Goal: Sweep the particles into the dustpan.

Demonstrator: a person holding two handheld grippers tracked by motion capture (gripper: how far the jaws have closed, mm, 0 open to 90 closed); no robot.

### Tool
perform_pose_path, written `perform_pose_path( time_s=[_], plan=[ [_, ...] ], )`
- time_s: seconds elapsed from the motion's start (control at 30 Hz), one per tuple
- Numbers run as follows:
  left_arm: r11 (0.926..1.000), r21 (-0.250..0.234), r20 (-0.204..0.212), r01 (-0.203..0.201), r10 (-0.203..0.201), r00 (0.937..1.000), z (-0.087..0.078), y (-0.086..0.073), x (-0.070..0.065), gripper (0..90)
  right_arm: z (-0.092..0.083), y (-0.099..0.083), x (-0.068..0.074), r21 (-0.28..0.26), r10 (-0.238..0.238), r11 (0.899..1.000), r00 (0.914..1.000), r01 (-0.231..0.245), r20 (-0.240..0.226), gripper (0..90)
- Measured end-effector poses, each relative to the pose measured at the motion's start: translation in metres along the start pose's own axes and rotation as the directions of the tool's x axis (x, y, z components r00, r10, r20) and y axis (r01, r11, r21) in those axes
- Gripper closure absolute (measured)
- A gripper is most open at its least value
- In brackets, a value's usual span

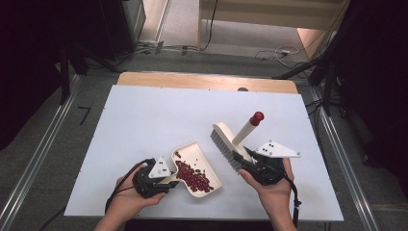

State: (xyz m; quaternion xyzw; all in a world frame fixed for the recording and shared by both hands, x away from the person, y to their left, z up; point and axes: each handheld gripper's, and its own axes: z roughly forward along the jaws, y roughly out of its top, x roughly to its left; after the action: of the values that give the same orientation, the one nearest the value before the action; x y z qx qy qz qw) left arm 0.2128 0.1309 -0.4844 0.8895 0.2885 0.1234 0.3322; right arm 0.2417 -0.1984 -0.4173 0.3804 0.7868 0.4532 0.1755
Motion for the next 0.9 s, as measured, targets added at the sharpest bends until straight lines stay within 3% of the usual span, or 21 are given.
perform_pose_path(
  time_s=[0.3,0.6,0.73,0.9],
  plan=[
    [0.9984,-0.033,-0.049,0.046,-0.048,0.9976,-0.009,-0.006,0.014,66.6,-0.009,-0.001,-0.021,-0.007,0.012,1.0,0.9996,-0.011,0.025,65.8],
    [0.993,-0.059,-0.09,0.102,-0.107,0.9902,-0.018,-0.018,0.03,66.6,-0.016,-0.012,-0.038,-0.005,0.036,0.999,0.9987,-0.035,0.036,65.8],
    [0.99,-0.072,-0.142,0.121,-0.131,0.9812,-0.021,-0.023,0.037,66.6,-0.018,-0.014,-0.043,-0.003,0.045,0.999,0.9984,-0.045,0.035,65.8],
    [0.9812,-0.101,-0.171,0.165,-0.18,0.9687,-0.025,-0.03,0.046,66.6,-0.019,-0.019,-0.05,0.0,0.05,0.999,0.9979,-0.05,0.042,65.9]
  ],
)
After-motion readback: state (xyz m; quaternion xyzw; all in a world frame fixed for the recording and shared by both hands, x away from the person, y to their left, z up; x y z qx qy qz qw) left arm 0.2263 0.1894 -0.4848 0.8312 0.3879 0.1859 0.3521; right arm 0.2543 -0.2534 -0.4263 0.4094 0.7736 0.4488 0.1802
